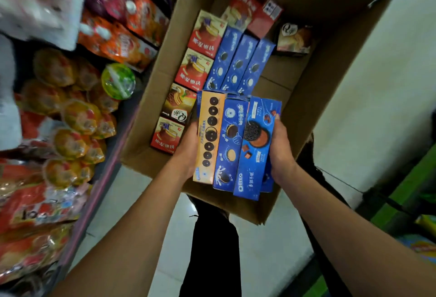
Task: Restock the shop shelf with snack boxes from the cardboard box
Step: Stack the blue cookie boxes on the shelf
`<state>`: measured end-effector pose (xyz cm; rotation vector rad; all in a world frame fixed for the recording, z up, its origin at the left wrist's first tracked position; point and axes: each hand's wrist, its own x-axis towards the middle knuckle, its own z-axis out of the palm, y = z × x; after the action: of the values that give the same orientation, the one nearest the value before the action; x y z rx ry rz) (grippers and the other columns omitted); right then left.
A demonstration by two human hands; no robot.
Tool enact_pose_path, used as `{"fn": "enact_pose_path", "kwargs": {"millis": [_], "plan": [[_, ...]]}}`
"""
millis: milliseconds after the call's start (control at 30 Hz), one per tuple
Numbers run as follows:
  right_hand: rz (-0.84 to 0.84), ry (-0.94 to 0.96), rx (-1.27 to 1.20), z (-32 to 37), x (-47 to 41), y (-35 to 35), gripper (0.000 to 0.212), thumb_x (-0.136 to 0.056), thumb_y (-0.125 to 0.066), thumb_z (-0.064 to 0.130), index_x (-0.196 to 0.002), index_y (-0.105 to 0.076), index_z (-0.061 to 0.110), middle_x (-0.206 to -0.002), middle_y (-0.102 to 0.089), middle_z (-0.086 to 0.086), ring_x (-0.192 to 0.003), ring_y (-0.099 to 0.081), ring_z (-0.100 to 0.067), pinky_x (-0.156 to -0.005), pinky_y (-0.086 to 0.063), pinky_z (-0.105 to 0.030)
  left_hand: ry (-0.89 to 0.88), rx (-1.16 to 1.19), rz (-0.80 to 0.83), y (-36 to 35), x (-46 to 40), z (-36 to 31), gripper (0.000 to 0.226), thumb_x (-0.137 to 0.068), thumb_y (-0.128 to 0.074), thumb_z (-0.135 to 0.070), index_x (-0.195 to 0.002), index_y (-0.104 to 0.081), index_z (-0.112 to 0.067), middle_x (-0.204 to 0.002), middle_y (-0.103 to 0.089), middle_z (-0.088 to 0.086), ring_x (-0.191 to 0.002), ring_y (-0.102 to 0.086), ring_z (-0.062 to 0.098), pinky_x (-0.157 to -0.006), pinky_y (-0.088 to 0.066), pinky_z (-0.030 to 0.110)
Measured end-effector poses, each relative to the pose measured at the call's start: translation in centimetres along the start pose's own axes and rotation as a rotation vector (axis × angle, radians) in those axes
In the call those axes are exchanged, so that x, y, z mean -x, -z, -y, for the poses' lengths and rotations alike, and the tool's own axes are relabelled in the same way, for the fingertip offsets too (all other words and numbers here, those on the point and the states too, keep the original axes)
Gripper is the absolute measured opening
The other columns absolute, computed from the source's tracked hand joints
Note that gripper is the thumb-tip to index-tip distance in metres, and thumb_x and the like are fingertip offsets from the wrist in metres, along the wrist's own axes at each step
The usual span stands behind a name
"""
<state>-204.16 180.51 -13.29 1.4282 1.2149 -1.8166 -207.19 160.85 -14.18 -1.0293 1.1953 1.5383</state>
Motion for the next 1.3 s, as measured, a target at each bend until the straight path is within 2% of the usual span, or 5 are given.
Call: {"fn": "enact_pose_path", "kwargs": {"millis": [267, 500, 733, 1033, 1300], "plan": [[-0.024, 0.182, -0.019, 6.2, 12.8, -1.3, 0.074, -0.076, -0.046, 0.083, -0.129, -0.056, 0.032, -0.123, -0.067, -0.006, -0.113, -0.065, -0.030, -0.101, -0.047, -0.055, -0.048, -0.047, 0.066, -3.3, 13.2, -6.9, 0.051, -0.081, -0.046, -0.068, -0.103, -0.053, -0.023, -0.115, -0.035, 0.008, -0.099, -0.027, 0.029, -0.065, -0.025, 0.035], [-0.100, 0.364, -0.167, 13.0, 28.1, -2.4, 0.074, -0.078, -0.048, 0.076, -0.127, -0.057, 0.021, -0.118, -0.069, -0.013, -0.107, -0.067, -0.035, -0.096, -0.050, -0.059, -0.293, -0.235, 0.236, -9.0, 28.9, -14.2, 0.056, -0.097, -0.037, -0.060, -0.098, -0.075, -0.019, -0.109, -0.073, 0.014, -0.094, -0.069, 0.034, -0.075, -0.057, 0.040], [-0.197, 0.502, -0.280, 18.2, 45.9, -0.3, 0.071, -0.083, -0.043, 0.068, -0.129, -0.054, 0.016, -0.118, -0.066, -0.019, -0.105, -0.065, -0.039, -0.097, -0.049, -0.058, -0.348, -0.431, 0.401, -15.9, 46.4, -18.5, 0.051, -0.099, -0.039, -0.053, -0.112, -0.067, -0.013, -0.112, -0.069, 0.017, -0.094, -0.066, 0.035, -0.085, -0.052, 0.048], [-0.332, 0.655, -0.346, 21.5, 62.6, 6.3, 0.081, -0.073, -0.043, 0.077, -0.128, -0.055, 0.018, -0.115, -0.067, -0.017, -0.105, -0.064, -0.040, -0.097, -0.048, -0.057, -0.437, -0.607, 0.592, -25.2, 62.4, -18.6, 0.038, -0.094, -0.051, -0.043, -0.084, -0.075, -0.015, -0.084, -0.074, 0.013, -0.069, -0.071, 0.032, -0.059, -0.057, 0.036], [-0.382, 0.693, -0.485, 22.7, 73.4, 14.5, 0.079, -0.094, -0.040, 0.066, -0.149, -0.036, 0.008, -0.131, -0.059, -0.023, -0.114, -0.062, -0.038, -0.098, -0.050, -0.053, -0.461, -0.794, 0.628, -35.3, 70.5, -16.5, 0.046, -0.097, -0.046, -0.041, -0.065, -0.067, -0.015, -0.062, -0.067, 0.009, -0.048, -0.063, 0.024, -0.048, -0.053, 0.030]]}}
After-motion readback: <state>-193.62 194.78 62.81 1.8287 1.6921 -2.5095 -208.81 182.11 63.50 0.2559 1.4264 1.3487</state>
